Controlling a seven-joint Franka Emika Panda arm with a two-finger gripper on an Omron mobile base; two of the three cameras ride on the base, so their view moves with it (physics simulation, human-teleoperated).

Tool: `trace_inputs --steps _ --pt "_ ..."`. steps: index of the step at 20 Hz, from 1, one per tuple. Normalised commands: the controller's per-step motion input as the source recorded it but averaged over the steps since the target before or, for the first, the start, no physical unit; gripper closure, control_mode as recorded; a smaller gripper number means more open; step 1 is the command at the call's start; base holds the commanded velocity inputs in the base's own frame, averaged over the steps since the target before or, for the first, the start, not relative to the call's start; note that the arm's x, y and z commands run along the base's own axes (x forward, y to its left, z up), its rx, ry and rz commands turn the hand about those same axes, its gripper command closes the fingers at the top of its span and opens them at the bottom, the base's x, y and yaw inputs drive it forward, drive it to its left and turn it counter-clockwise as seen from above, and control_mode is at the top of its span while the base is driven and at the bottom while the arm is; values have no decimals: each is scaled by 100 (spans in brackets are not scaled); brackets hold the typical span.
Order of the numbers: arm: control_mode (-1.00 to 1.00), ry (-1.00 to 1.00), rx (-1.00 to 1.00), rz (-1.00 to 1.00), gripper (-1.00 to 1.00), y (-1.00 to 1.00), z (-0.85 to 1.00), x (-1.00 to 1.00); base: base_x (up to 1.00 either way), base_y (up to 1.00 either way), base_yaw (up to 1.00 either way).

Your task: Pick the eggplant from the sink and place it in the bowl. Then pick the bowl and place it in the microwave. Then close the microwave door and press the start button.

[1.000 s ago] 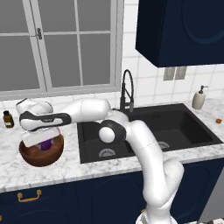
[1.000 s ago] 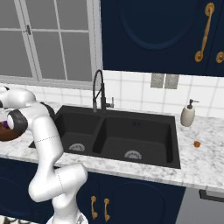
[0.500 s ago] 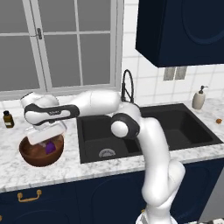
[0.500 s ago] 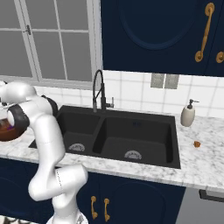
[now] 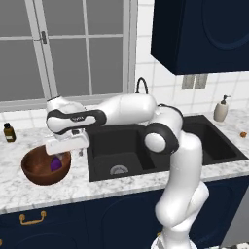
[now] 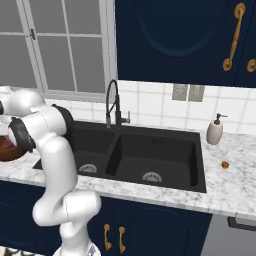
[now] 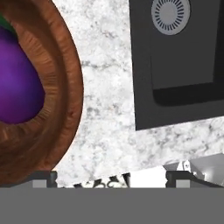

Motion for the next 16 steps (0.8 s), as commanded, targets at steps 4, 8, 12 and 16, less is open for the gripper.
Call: trace_inputs --steps 4,8,12,16 --pt "-100 -4 15 -13 -100 1 -15 56 0 0 0" --pt "-100 -6 5 -3 -100 17 -18 66 0 0 0" --pt "-100 0 0 -2 -100 37 -9 65 0 0 0" --pt "-100 0 0 0 -100 43 -12 44 0 0 0"
